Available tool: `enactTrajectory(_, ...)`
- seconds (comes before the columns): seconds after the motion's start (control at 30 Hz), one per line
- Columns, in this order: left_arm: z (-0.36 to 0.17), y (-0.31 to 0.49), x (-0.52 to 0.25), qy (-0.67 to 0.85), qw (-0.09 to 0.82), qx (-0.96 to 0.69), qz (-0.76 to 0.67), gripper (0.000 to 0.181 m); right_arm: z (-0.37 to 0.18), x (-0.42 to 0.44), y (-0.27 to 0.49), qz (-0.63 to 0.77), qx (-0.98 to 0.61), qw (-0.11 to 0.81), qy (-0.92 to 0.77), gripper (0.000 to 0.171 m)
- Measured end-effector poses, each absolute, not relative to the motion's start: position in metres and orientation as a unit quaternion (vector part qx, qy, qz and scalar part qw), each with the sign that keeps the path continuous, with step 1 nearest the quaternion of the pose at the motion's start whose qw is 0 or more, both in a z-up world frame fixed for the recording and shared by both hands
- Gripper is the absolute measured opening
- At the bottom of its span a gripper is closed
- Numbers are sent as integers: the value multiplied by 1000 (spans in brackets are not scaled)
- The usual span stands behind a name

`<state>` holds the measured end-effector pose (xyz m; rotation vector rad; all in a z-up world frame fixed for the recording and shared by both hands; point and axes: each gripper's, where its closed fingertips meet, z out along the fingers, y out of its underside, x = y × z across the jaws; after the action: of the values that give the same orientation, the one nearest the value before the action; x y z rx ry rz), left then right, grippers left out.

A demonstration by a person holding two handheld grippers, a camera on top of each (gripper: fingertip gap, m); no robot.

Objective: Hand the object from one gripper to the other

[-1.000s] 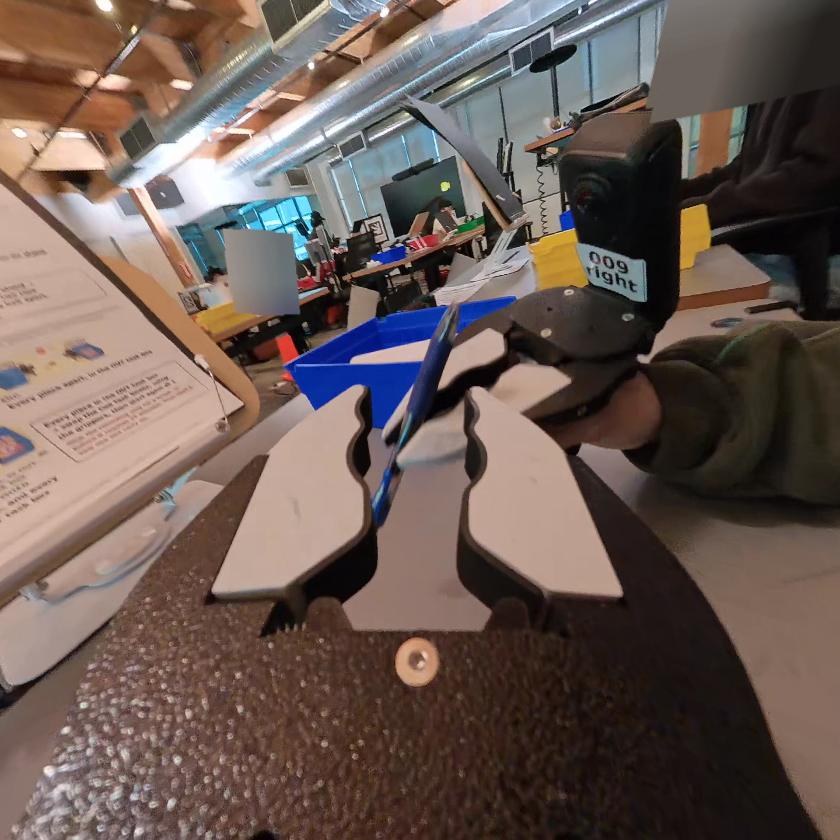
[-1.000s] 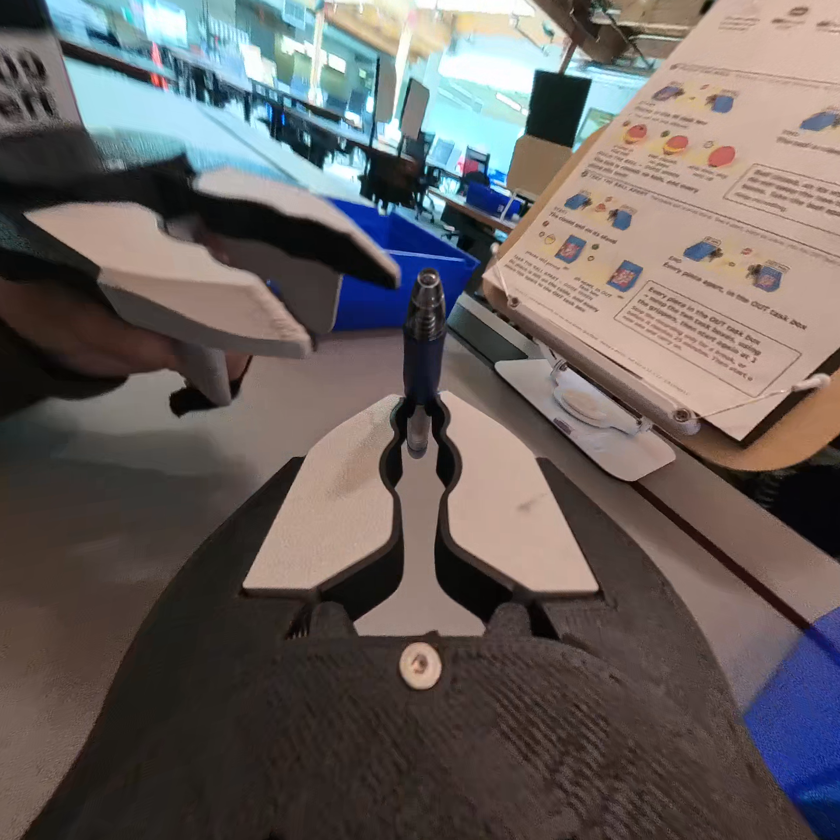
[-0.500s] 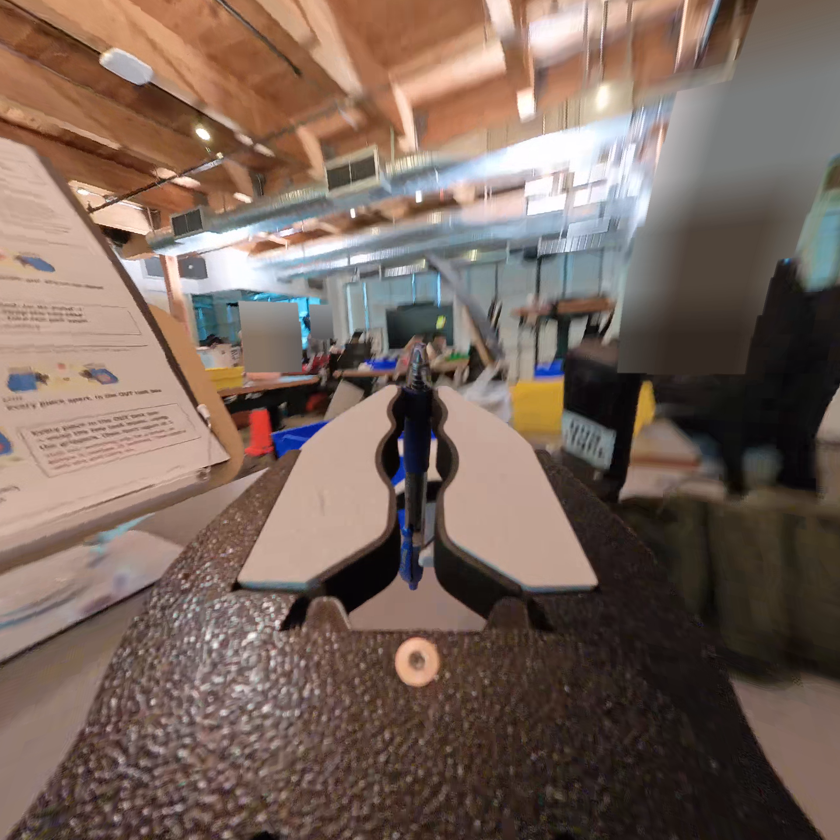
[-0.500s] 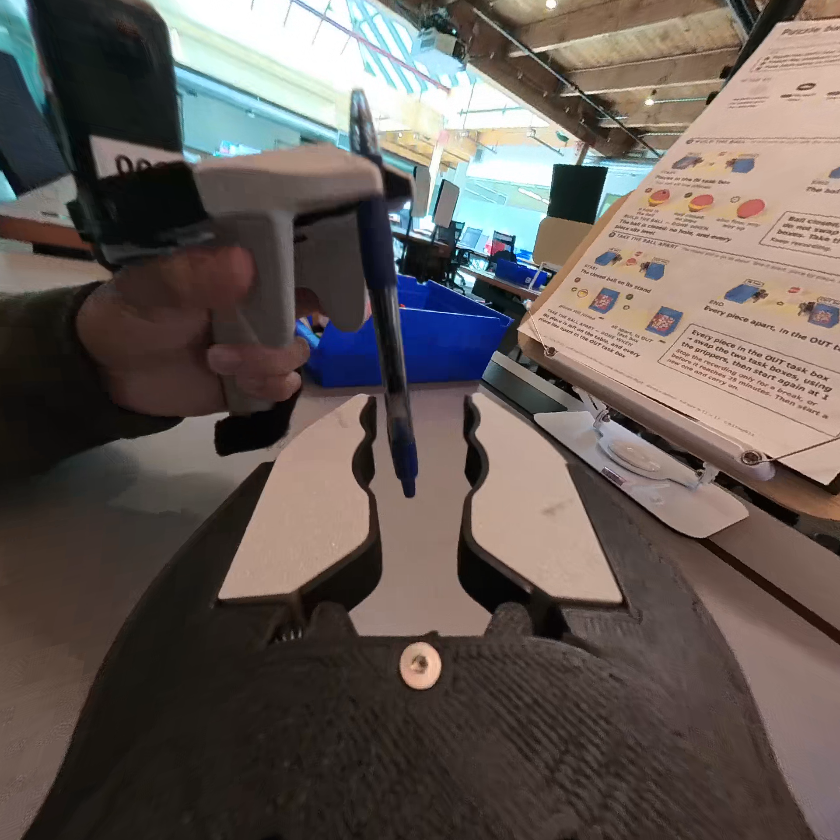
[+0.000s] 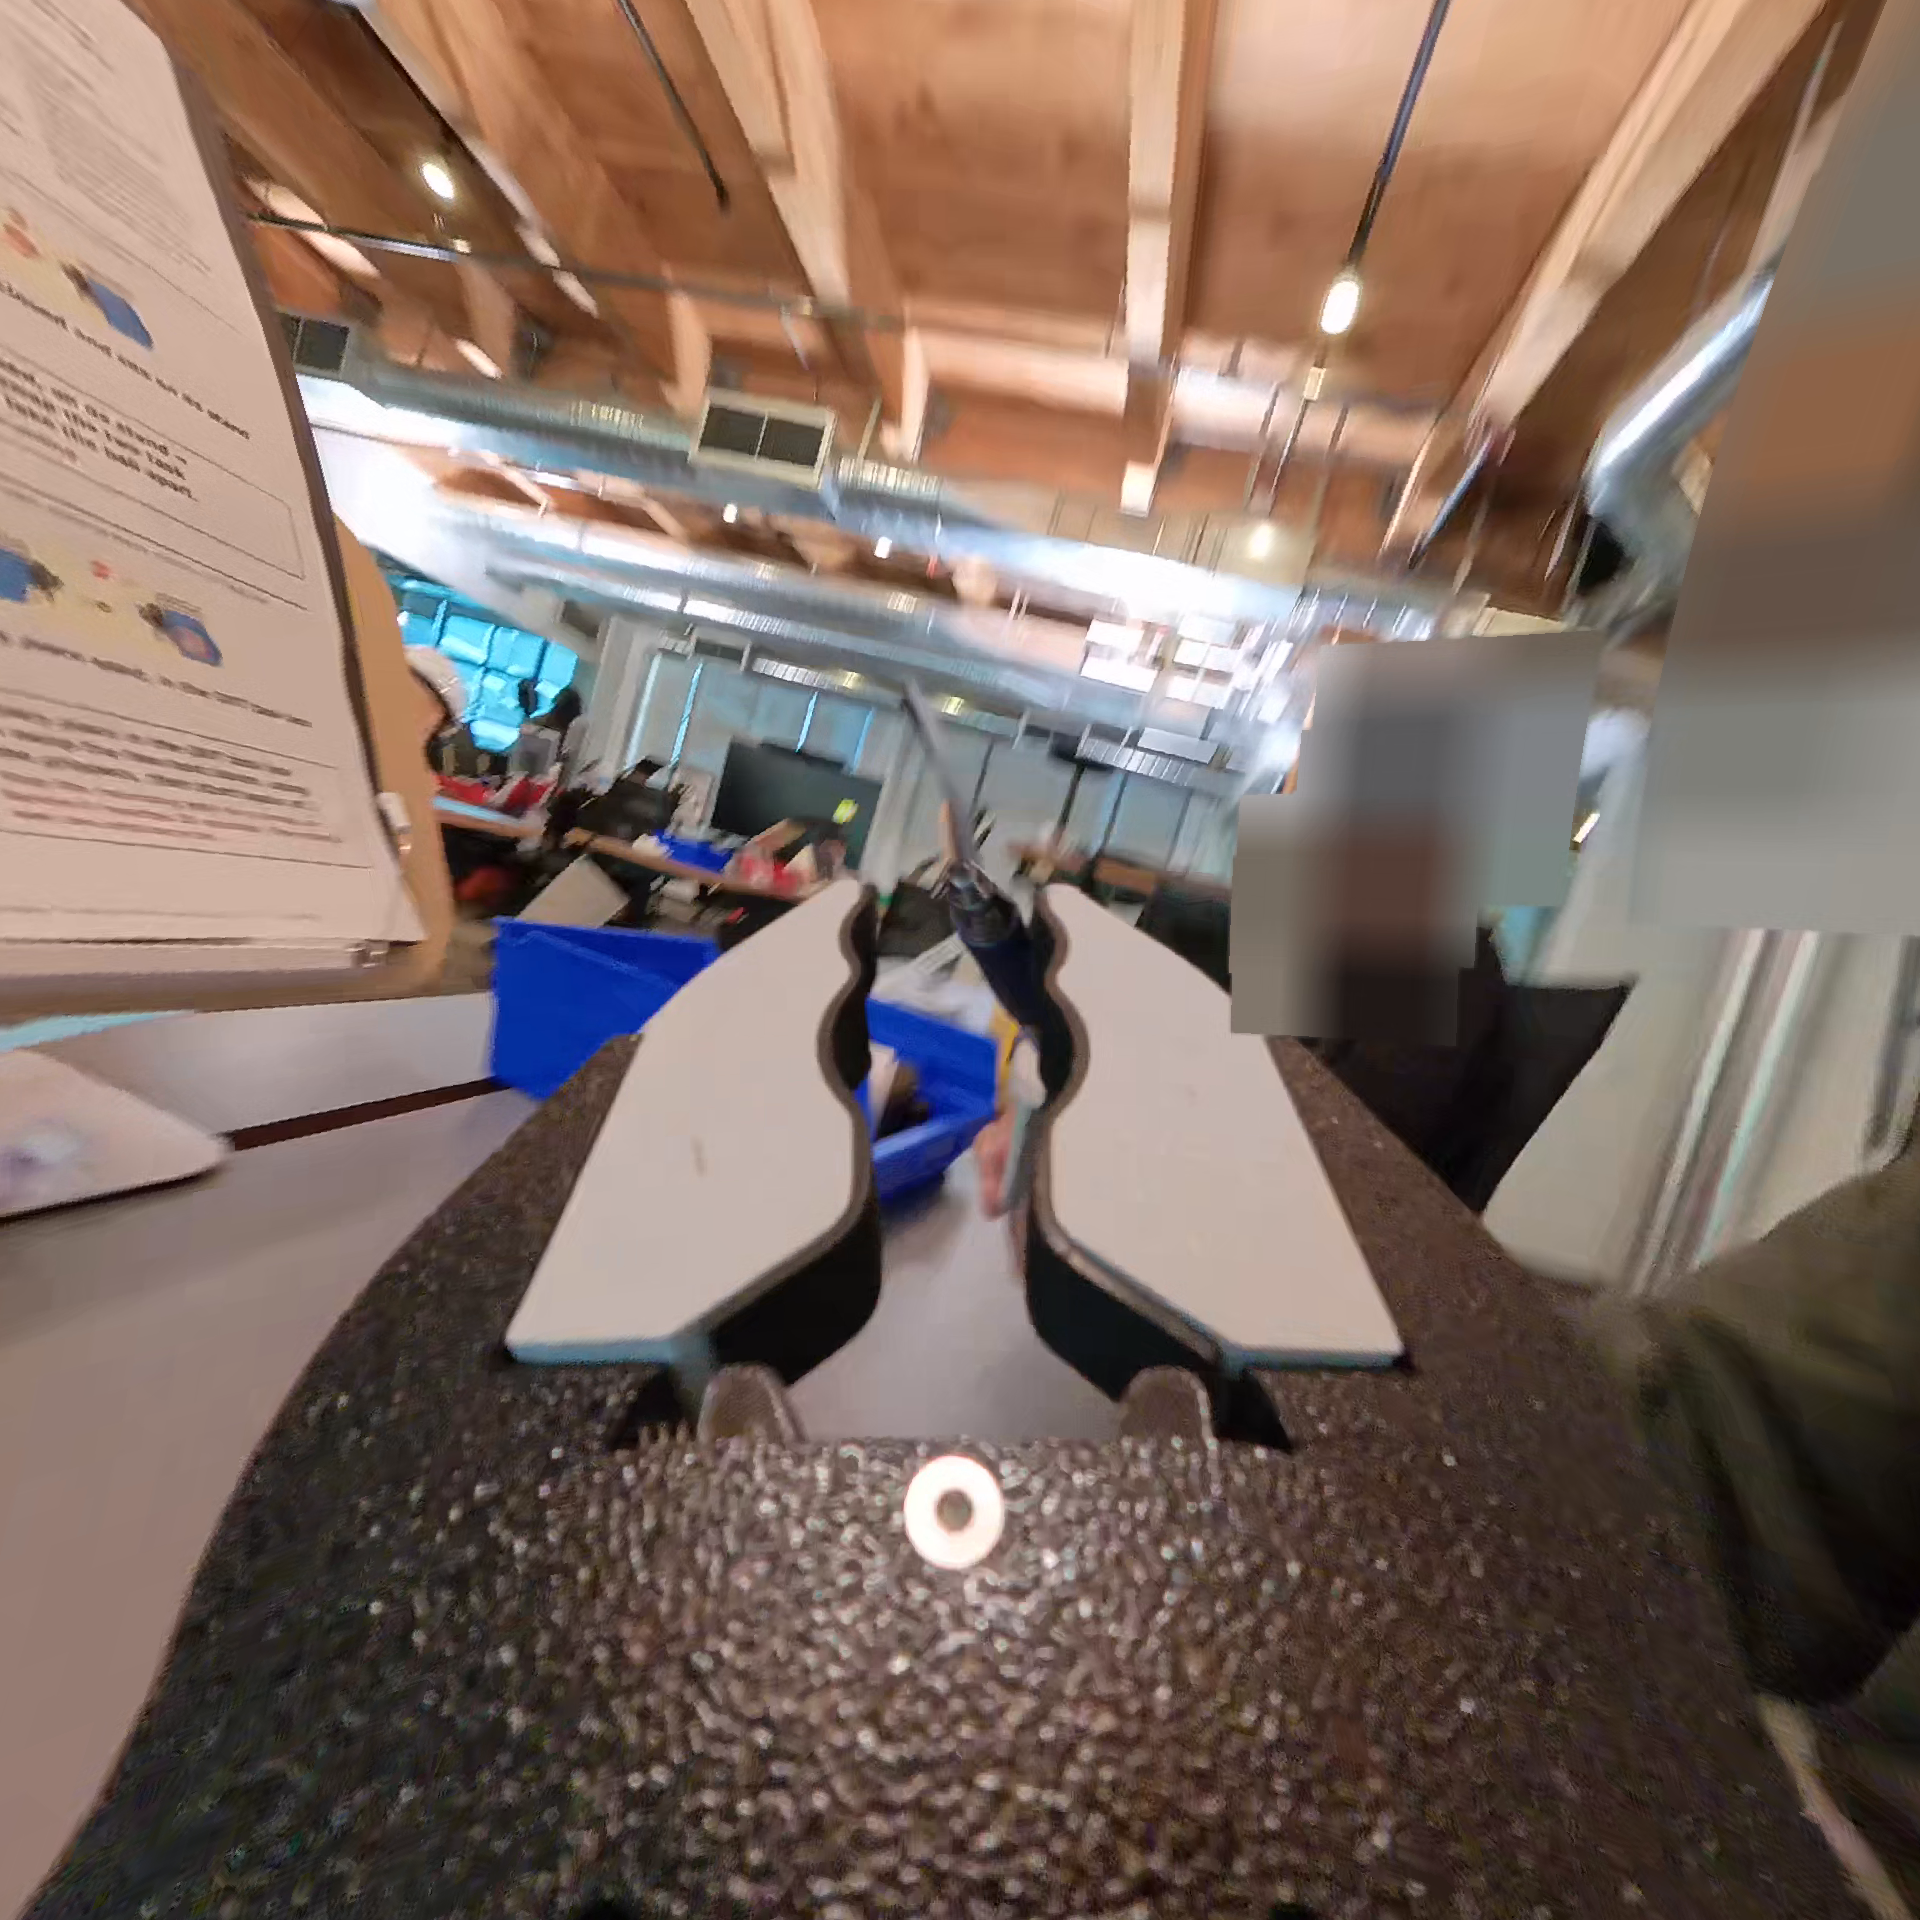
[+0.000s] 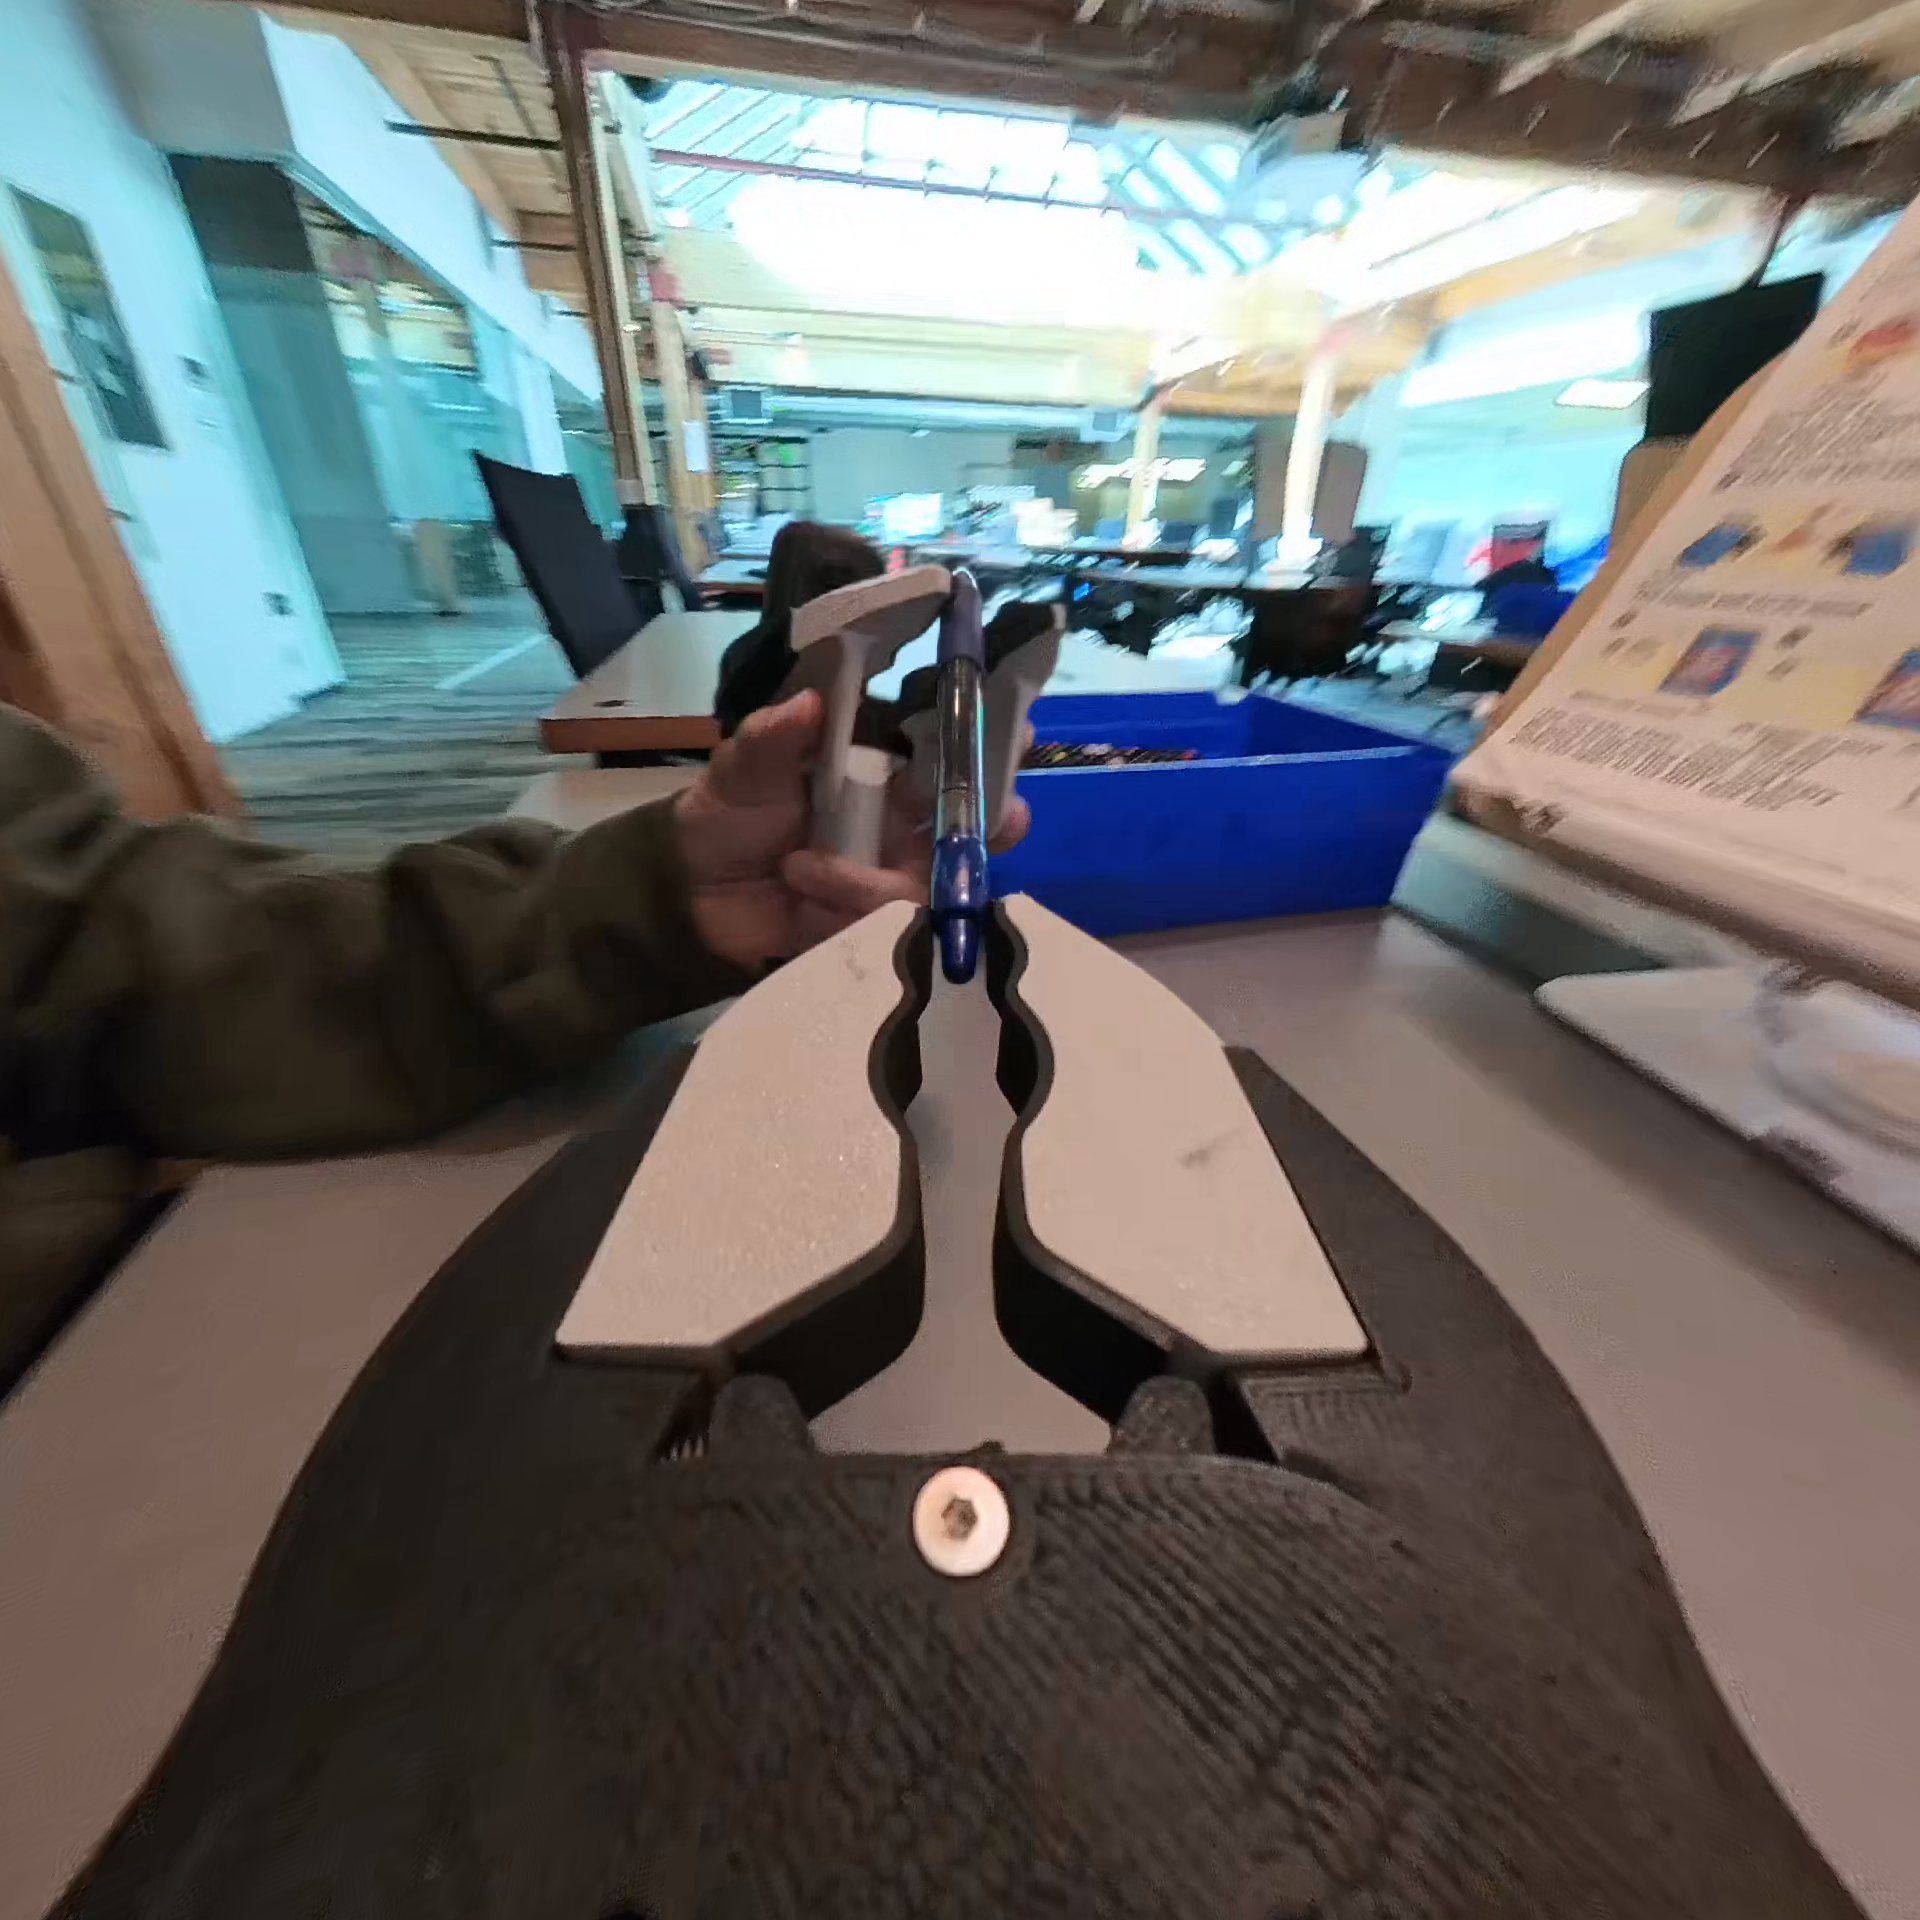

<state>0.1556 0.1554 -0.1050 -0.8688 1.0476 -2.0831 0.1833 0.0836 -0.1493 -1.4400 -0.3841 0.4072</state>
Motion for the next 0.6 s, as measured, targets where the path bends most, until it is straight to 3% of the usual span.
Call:
enactTrajectory(0.17,-127,133,138,579,388,-242,-675,33,-161,185,71,375,-663,637,-121,10)
enactTrajectory(0.33,-140,131,134,632,429,-212,-610,31,-183,178,64,430,-699,559,-117,10)
enactTrajectory(0.43,-151,123,131,661,402,-199,-601,18,-188,173,62,448,-704,538,-118,10)
enactTrajectory(0.6,-162,117,125,689,360,-197,-598,30,-185,173,59,468,-698,531,-112,10)
